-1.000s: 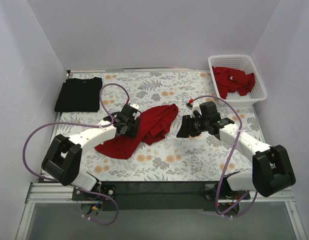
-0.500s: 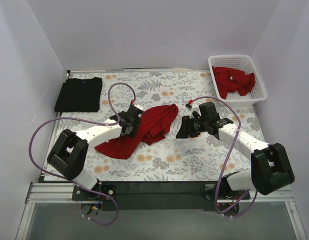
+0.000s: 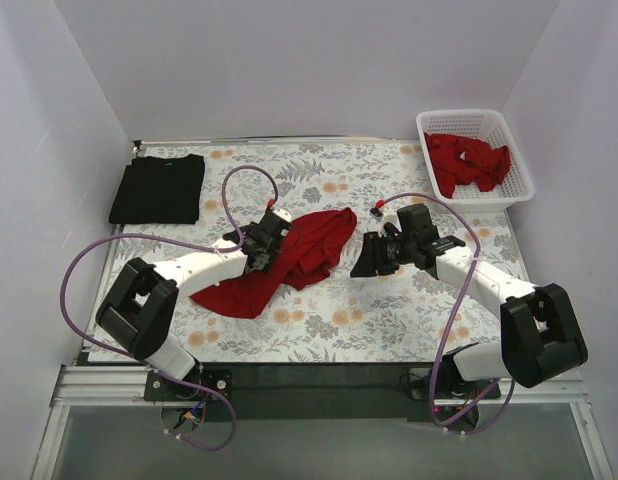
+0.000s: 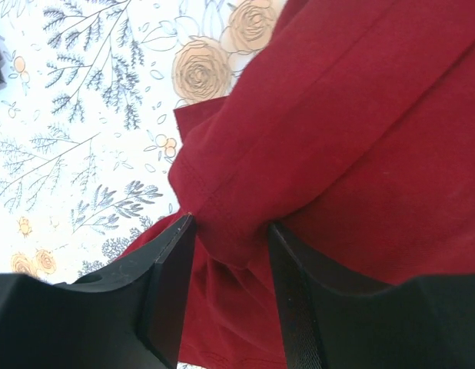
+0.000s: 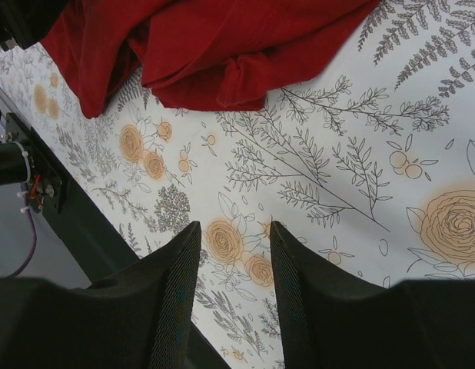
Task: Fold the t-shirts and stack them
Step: Move the tshirt to the center of the board
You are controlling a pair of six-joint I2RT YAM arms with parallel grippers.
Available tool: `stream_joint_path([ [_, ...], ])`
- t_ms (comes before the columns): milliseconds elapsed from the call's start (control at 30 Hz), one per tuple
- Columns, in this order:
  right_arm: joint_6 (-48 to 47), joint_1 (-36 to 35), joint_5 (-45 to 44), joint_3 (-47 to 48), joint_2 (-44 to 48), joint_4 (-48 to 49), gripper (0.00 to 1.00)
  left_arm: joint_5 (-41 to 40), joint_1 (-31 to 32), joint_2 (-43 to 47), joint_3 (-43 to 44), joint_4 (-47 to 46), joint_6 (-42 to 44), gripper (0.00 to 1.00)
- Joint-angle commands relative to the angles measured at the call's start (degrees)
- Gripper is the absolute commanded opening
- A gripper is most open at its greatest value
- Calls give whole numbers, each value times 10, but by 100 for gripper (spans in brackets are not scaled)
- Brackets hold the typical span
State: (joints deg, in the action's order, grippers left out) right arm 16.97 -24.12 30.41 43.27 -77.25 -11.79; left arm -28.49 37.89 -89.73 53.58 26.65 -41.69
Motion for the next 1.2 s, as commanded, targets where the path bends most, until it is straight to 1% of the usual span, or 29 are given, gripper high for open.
stream_joint_path([
  [0, 4, -2, 16, -6, -6, 22, 41, -10, 16, 1, 22, -13, 7, 41],
  [167, 6, -2, 20, -6, -7, 24, 41, -24, 23, -6, 19, -13, 8, 40],
  [267, 7, -2, 22, -6, -9, 26, 40, -34, 24, -20, 20, -13, 13, 38],
  [500, 9, -2, 23, -11, -6, 27, 41, -60, 25, -35, 18, -13, 20, 31],
  [600, 9, -2, 19, -10, -8, 27, 40, -65, 26, -29, 20, -13, 21, 23],
  [733, 5, -2, 8, -1, -10, 27, 39, -67, 26, -12, 33, -6, 23, 21],
  [900, -4, -3, -14, 24, -26, 27, 38, -74, 26, 10, 47, 2, 28, 0],
  [1067, 3, -15, -32, 63, -55, 34, 37, -88, 26, 14, 60, 11, 34, 0],
  [1167, 17, -36, -54, 88, -76, 43, 37, -97, 26, 29, 78, 19, 35, 0],
])
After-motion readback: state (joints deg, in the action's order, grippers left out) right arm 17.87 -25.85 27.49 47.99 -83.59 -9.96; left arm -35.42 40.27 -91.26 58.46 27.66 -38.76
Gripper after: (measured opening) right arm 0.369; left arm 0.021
